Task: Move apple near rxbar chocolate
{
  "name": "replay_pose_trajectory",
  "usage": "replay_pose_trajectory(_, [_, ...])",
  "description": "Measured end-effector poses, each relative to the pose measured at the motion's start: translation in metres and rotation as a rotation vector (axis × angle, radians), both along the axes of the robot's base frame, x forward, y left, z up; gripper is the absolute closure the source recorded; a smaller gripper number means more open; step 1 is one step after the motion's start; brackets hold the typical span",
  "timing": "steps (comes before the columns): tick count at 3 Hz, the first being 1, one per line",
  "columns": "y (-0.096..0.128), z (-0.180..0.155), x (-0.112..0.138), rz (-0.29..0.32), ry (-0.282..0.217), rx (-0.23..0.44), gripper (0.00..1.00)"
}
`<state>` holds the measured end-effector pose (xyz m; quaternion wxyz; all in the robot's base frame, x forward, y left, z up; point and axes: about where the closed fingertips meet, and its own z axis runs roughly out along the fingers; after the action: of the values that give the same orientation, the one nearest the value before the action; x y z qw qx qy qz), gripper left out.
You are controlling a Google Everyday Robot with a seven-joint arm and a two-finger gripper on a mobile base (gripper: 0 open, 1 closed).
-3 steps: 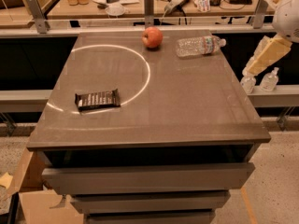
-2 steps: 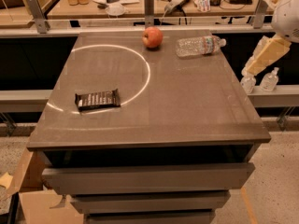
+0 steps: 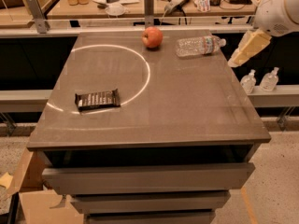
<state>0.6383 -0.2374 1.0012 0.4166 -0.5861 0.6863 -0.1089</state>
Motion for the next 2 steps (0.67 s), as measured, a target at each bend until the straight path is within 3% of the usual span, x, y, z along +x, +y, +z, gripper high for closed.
replay_pose_trajectory(2, [0.022,-0.014,0.056,0.104,-0.026,-0.001,0.00])
